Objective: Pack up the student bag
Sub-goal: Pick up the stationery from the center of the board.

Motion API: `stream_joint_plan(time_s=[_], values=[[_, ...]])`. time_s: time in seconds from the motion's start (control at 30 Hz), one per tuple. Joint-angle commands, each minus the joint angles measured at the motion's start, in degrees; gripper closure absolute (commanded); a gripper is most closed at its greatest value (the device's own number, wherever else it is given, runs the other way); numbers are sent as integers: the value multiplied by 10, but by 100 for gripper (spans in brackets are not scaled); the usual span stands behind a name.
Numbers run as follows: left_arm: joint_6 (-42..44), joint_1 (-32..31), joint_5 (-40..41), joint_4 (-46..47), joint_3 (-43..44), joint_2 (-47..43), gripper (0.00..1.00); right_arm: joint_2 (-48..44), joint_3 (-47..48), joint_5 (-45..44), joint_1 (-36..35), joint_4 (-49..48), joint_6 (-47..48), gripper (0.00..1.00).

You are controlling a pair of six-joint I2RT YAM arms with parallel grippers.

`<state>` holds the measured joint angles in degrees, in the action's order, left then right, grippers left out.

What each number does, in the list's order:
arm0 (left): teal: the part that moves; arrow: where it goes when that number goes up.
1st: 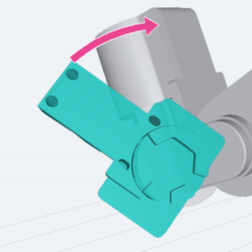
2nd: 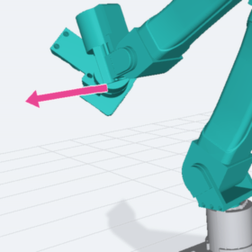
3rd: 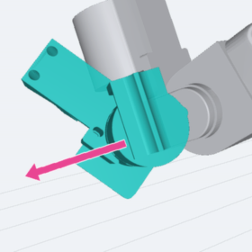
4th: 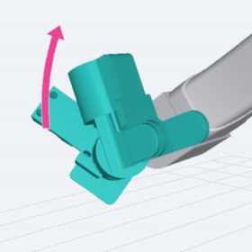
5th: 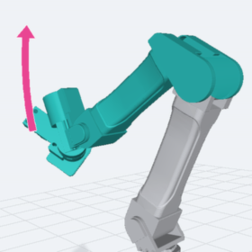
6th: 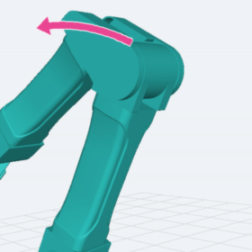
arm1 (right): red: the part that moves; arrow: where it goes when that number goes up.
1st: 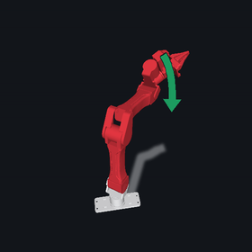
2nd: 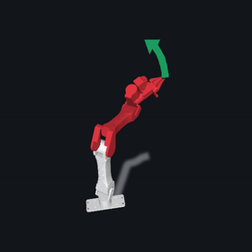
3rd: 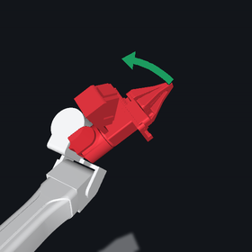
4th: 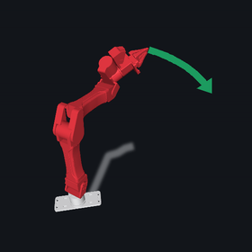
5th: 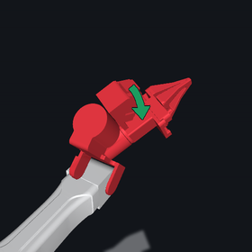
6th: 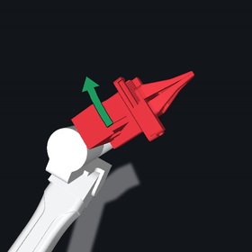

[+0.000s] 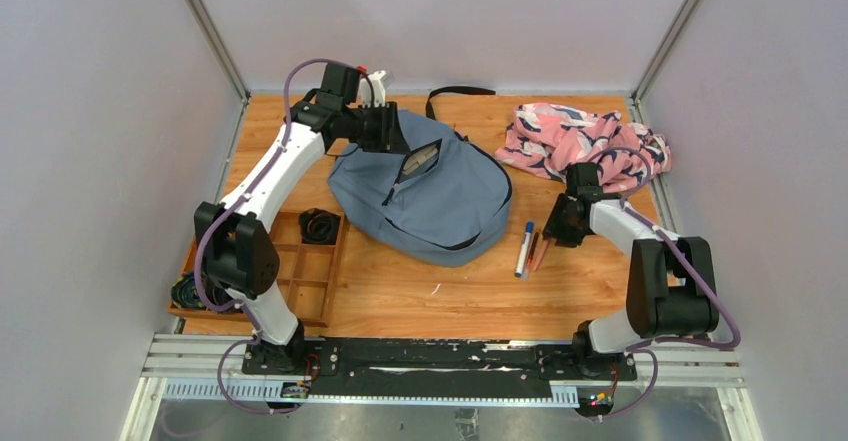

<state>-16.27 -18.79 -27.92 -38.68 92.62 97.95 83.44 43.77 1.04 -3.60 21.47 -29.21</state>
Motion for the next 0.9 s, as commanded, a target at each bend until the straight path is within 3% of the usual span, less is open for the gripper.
stream_joint_plan(time_s=[0.0, 0.23, 0.4, 0.63, 0.7, 0.87], values=[[1, 0, -9, -5, -8, -24, 60, 7, -16, -9, 8, 2, 7, 63], [-3, -1, -12, -5, -9, -22, 61, -7, -7, -99, 7, 44, 20, 69], [-8, -2, -14, 1, -14, -20, 62, -3, -12, -93, 5, 43, 25, 65], [-9, -5, -31, 2, -24, -18, 66, 42, 7, -68, 14, 33, 54, 83], [-7, -5, -29, 1, -27, -22, 66, 39, 21, -52, 17, 40, 57, 98], [-8, -5, -42, 16, -42, -30, 67, -34, 43, 14, 17, 55, 60, 100]])
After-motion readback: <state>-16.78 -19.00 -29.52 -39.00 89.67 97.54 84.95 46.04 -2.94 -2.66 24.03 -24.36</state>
